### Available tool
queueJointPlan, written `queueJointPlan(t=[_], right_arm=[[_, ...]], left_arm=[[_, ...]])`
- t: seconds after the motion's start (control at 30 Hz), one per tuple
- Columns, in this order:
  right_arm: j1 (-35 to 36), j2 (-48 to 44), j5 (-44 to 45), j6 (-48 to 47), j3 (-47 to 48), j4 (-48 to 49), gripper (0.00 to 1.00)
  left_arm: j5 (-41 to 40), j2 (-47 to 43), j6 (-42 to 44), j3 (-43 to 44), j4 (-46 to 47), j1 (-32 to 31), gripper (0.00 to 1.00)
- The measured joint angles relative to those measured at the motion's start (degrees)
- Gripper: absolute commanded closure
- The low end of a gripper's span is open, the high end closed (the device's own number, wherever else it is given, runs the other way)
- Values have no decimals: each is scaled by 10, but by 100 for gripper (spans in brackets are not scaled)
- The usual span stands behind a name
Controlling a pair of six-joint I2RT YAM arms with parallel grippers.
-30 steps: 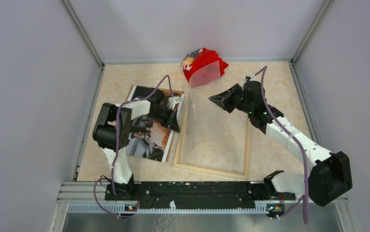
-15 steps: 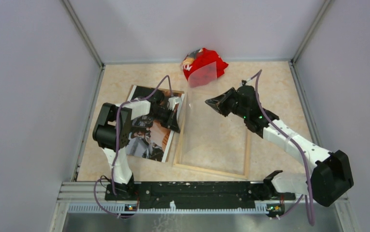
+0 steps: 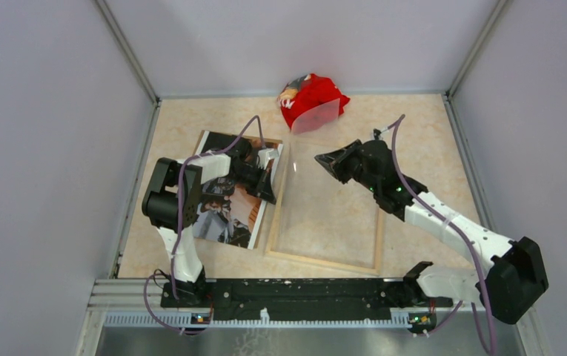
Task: Put the photo into the frame
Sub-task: Place the photo frame item in the photo frame.
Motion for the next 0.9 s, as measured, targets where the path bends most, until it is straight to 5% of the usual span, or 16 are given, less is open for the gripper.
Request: queueJointPlan(t=[0.9], right_arm=[[3, -9, 18, -12, -19, -17, 100]], left_arm=[[0, 0, 0, 0, -2, 0, 100]])
